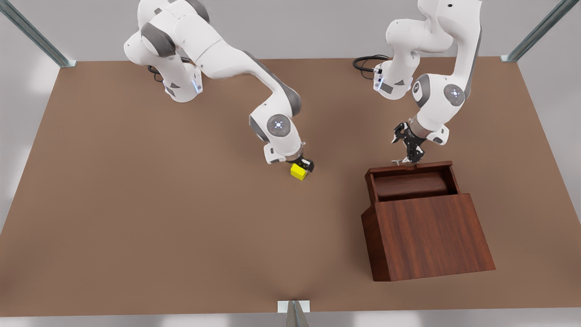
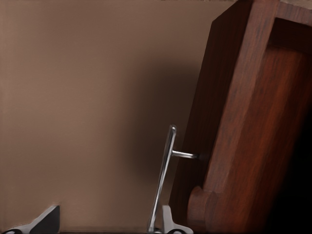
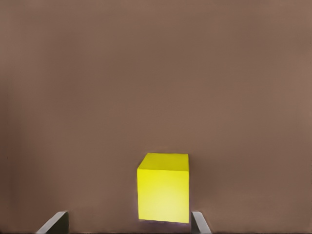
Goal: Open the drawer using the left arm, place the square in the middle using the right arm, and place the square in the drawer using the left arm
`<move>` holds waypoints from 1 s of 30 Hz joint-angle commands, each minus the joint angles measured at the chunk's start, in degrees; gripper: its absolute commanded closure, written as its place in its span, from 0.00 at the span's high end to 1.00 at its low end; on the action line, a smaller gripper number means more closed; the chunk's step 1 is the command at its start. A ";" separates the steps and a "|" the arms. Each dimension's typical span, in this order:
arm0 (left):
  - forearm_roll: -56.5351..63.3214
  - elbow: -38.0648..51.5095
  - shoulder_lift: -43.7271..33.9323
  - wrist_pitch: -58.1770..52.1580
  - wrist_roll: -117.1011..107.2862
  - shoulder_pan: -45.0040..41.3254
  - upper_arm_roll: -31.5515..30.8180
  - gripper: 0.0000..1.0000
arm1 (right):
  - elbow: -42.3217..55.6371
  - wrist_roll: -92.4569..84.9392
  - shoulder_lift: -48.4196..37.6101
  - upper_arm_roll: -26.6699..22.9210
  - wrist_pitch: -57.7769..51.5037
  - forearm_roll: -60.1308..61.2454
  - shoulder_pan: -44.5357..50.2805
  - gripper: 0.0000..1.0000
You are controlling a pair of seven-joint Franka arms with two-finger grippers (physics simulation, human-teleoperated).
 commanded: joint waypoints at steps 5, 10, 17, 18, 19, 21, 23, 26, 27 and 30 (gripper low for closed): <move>2.46 15.04 2.82 -6.35 12.03 -0.09 -2.99 1.00 | -13.63 -41.23 -19.57 0.00 -11.62 -0.71 -25.17 1.00; 11.51 51.42 27.16 -28.04 42.08 -2.89 -6.06 1.00 | -12.92 -73.95 -26.52 3.34 -24.90 -12.75 -50.23 1.00; 19.52 66.28 40.97 -37.46 81.20 -17.13 -7.82 1.00 | -2.82 -77.65 -23.97 2.82 -31.58 -13.19 -49.80 1.00; 19.52 65.93 41.32 -36.76 81.81 -17.93 -7.91 1.00 | -1.85 -77.56 -21.87 2.82 -29.83 -13.02 -50.06 1.00; 19.52 63.58 41.41 -33.96 84.36 -19.33 -7.91 1.00 | -1.67 -76.86 -21.51 2.90 -30.26 -12.23 -49.71 1.00; 19.61 56.02 40.45 -25.44 84.63 -21.62 -7.91 1.00 | -1.50 -77.38 -20.37 2.90 -29.56 -12.40 -49.80 1.00; 19.61 48.28 39.30 -17.35 84.54 -23.81 -7.91 1.00 | -0.36 -76.86 -20.10 2.99 -29.73 -12.14 -49.62 1.00; 21.36 46.68 40.01 -15.58 84.63 -26.80 -7.82 1.00 | -0.71 -77.47 -20.28 2.90 -30.53 -12.31 -50.15 1.00; 23.38 46.77 40.27 -15.49 85.42 -27.51 -7.91 1.00 | -0.88 -77.56 -19.84 2.90 -30.53 -12.40 -50.59 1.00; 24.26 46.68 40.80 -15.31 87.88 -28.65 -7.91 1.00 | -0.79 -76.94 -18.69 2.90 -30.61 -12.58 -50.50 1.00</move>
